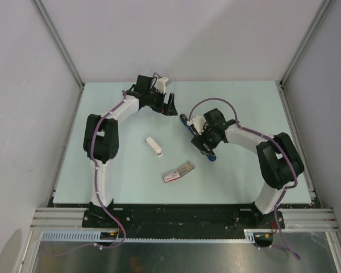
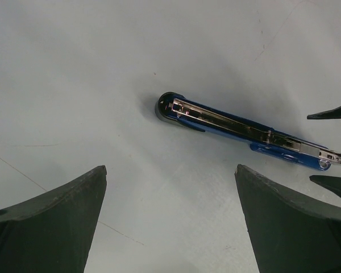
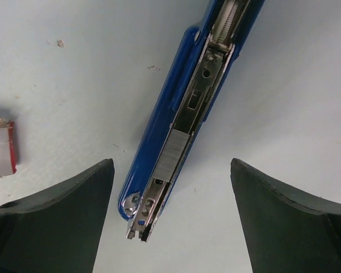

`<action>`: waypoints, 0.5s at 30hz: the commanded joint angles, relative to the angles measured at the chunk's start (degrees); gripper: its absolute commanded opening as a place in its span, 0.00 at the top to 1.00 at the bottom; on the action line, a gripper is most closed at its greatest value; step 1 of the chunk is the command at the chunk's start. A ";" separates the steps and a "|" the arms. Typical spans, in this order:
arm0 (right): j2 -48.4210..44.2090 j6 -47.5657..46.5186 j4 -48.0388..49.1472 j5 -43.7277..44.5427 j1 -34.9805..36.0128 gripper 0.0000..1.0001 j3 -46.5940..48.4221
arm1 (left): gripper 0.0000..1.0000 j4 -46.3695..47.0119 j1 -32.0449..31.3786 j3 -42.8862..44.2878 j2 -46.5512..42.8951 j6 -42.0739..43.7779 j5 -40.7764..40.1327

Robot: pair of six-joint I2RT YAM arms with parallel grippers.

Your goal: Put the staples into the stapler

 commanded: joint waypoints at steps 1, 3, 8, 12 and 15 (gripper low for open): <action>2.19 -1.59 -0.30 3.49 0.96 0.12 1.96 | 0.01 0.75 0.28 -0.13 -2.41 -1.60 1.08; 2.99 -2.06 -0.26 5.57 1.56 0.13 1.95 | 0.00 0.75 0.24 -0.24 -2.35 -1.71 1.23; 3.48 -2.52 0.01 7.06 1.14 0.13 1.95 | 0.01 0.76 0.31 0.44 -2.04 -1.63 1.70; 3.64 -2.66 0.22 8.10 0.57 0.13 1.97 | 0.01 0.75 0.31 0.90 -1.66 -1.52 2.01; 3.90 -2.78 0.38 8.50 0.22 0.13 1.97 | 0.01 0.75 0.29 1.51 -1.03 -1.66 2.08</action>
